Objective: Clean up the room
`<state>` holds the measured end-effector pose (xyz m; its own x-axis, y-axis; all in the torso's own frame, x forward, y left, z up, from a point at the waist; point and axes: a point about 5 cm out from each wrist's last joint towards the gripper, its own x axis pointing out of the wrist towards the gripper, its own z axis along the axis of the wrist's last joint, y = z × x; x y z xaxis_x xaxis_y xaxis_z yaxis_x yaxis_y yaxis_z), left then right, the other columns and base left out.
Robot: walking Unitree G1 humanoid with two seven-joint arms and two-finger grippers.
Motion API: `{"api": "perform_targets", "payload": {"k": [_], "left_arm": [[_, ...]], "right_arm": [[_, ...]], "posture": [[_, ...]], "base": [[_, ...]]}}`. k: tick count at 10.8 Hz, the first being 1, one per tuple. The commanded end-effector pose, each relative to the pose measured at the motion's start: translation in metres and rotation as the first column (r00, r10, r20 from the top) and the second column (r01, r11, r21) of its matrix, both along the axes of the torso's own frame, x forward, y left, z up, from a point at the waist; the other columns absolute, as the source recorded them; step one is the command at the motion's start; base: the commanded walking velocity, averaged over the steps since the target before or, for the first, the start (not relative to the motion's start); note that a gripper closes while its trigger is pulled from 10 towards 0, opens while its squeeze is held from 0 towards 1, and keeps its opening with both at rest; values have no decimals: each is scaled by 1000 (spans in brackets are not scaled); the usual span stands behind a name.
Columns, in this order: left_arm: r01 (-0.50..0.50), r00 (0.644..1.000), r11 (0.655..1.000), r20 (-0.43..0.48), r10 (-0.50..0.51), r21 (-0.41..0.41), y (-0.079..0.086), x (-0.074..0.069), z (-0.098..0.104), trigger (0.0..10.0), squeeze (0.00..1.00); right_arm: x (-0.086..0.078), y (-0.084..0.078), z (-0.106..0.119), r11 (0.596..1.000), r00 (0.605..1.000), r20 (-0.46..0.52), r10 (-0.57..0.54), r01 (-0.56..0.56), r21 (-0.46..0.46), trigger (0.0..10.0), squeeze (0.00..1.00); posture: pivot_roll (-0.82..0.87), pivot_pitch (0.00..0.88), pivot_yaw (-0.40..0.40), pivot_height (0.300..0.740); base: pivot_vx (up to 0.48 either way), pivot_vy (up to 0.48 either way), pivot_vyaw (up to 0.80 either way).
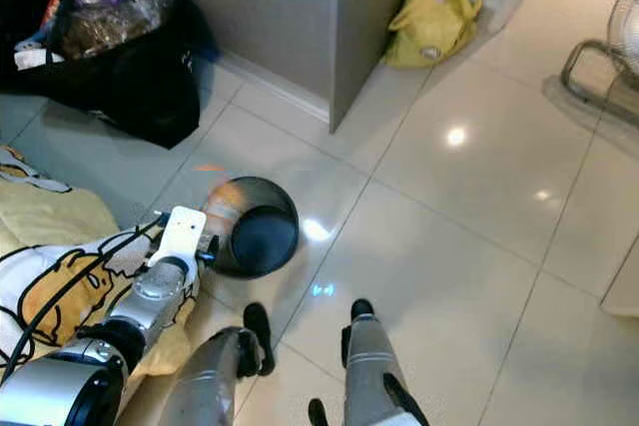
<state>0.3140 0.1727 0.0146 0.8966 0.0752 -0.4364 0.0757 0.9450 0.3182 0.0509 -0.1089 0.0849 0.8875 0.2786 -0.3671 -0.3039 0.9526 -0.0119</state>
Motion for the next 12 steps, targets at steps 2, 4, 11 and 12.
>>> {"api": "perform_targets", "payload": {"k": [2,4,11,12], "left_arm": [[-60,998,998,-35,60,-1,16,-8,-7,10000,1000],[-69,997,998,-37,68,-10,25,-15,-11,10000,0],[159,884,943,468,-3,-294,-9,-23,67,10000,0],[170,869,934,494,7,-313,-6,-26,78,10000,0]], "right_arm": [[-7,3,-3,1000,999,-49,3,-3,4,10000,0],[4,1,-11,1000,999,-38,-10,10,7,10000,0],[189,-62,-13,977,944,259,-204,214,-13,10000,0],[205,-62,-10,981,944,272,-185,194,-9,10000,0]], "posture": [[-341,474,104,727],[-308,411,109,727],[11,0,-7,727],[24,0,-7,727]], "base": [[0,0,0],[0,0,0],[0,0,0],[0,480,688]]}}
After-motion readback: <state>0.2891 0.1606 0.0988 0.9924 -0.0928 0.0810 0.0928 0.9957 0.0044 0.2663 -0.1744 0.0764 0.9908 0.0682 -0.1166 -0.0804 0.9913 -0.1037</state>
